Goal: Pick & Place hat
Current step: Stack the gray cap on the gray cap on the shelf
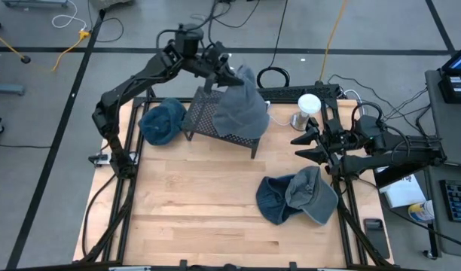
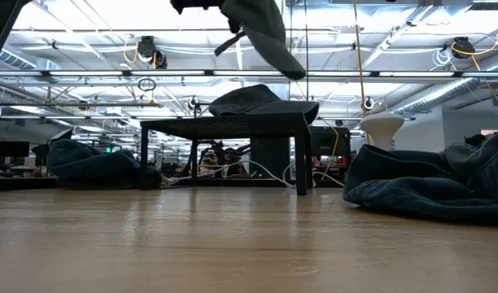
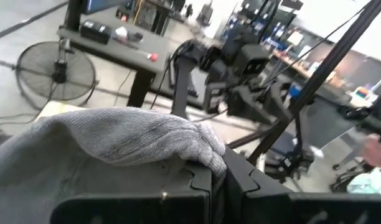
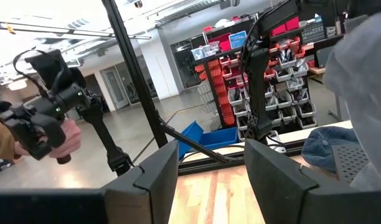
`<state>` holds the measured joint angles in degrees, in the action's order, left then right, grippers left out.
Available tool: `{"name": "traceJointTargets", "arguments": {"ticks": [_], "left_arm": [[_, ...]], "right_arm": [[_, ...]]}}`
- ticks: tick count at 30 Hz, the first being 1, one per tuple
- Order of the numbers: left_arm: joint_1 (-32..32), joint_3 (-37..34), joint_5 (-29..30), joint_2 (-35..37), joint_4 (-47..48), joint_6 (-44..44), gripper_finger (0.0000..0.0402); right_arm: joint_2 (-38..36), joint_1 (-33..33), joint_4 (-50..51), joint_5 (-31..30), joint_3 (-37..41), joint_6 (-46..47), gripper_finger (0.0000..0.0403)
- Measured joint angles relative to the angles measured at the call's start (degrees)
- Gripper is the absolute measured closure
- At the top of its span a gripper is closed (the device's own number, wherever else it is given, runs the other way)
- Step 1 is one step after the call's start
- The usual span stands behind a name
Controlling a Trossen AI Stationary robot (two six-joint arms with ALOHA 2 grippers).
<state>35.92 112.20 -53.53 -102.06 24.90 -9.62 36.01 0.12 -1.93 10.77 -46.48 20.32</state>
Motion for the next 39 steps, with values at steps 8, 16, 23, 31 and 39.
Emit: {"name": "traceJointTargets", "arguments": {"ticks": [8, 16, 23, 31, 39], "left_arm": [[-0.3, -0.3, 6.4, 0.0, 8.4, 6.8, 0.0398], [-1.8, -2.0, 9.1, 0.0, 7.3, 6.9, 0.0398], [-2.3, -2.0, 9.5, 0.0, 1.1, 2.5, 0.0398], [-4.0, -2.0, 10.1, -0.4, 4.8, 4.6, 0.0398], [-4.5, -2.1, 15.9, -2.8, 12.6, 6.6, 0.0398]], "right_arm": [[0.0, 0.0, 0.0, 0.0, 0.0, 0.0, 0.0227], [0.0, 0.0, 0.0, 0.0, 0.0, 0.0, 0.0227], [0.0, 0.0, 0.1, 0.0, 0.0, -0.2, 0.0227], [0.0, 0.0, 1.1, 0.0, 0.0, -0.2, 0.0227], [0.0, 0.0, 1.8, 0.0, 0.0, -0.6, 0.0227]]}}
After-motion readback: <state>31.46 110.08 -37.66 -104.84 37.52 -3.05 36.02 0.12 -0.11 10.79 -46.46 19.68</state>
